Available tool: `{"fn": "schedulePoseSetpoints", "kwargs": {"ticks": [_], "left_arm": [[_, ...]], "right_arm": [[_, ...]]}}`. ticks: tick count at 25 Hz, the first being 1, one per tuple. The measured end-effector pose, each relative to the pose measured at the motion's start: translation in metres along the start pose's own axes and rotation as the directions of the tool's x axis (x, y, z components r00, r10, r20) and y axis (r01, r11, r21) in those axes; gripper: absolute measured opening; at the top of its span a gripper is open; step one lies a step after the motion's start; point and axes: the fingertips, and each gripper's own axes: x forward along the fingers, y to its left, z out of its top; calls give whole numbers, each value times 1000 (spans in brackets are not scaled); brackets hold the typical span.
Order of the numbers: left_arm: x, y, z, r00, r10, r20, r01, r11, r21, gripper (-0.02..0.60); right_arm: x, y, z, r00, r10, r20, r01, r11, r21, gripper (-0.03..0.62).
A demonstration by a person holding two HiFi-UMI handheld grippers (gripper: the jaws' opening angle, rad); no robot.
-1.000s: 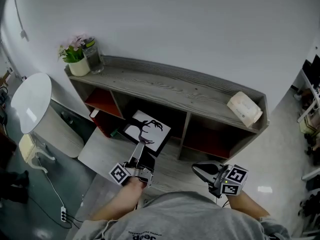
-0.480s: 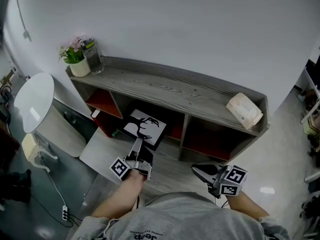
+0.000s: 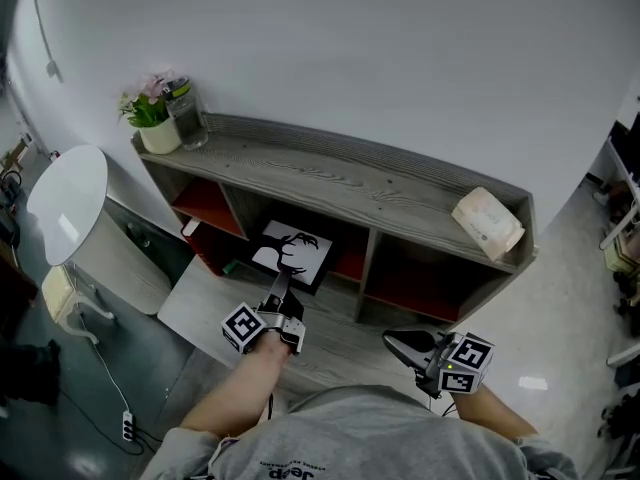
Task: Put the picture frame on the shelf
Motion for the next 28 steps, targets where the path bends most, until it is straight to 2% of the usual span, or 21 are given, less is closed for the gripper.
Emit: {"fn": "schedulePoseSetpoints", "kwargs": {"ticks": [2, 4, 8, 12, 13, 14, 16, 17, 19, 21, 24, 25, 27, 28], "left_arm": [[3, -6, -1, 1000, 9, -27, -7, 997, 80, 149], [3, -6, -3, 997, 58, -55, -49, 985, 165, 164], [9, -14, 1, 994, 60, -90, -24, 935, 353, 181], [8, -21, 4, 991, 94, -97, -36, 877, 478, 183], [9, -22, 4, 989, 104, -106, -41, 877, 479, 183], [10, -21, 4, 986, 115, -121, -47, 887, 459, 183], [14, -16, 2, 977, 131, -168, -61, 928, 367, 210], [16, -13, 0, 973, 132, -191, -67, 948, 313, 282], [17, -12, -2, 970, 121, -212, -68, 968, 242, 285], [16, -15, -2, 969, 115, -218, -59, 966, 250, 299], [8, -14, -4, 966, 125, -226, -56, 956, 289, 380], [3, -12, -3, 967, 124, -220, -53, 952, 303, 387], [-9, -9, 1, 975, 117, -189, -41, 930, 366, 387], [-16, -8, 5, 979, 117, -166, -36, 904, 425, 387]], "right_arm": [[1, 0, -1, 1000, 1, -2, -1, 1000, -1, 18], [2, 2, -1, 1000, 3, -6, -3, 1000, -3, 18], [3, 5, -2, 1000, 11, -13, -11, 1000, -14, 18], [2, 6, -3, 1000, 10, -16, -10, 1000, -19, 18], [1, 6, -2, 1000, 9, -15, -9, 1000, -17, 18], [1, 6, -2, 1000, 8, -14, -8, 1000, -16, 18], [0, 7, -2, 1000, 7, -14, -7, 1000, -15, 18], [0, 8, -3, 1000, 8, -14, -8, 1000, -15, 18], [1, 9, -3, 1000, 10, -14, -11, 1000, -16, 18], [0, 11, -3, 1000, 12, -16, -12, 1000, -17, 18], [-1, 11, -3, 1000, 10, -16, -10, 1000, -15, 18], [-1, 11, -4, 1000, 9, -15, -9, 1000, -14, 18], [-1, 8, -5, 1000, 7, -15, -7, 1000, -11, 18], [-1, 8, -5, 1000, 6, -15, -6, 1000, -10, 18]]}}
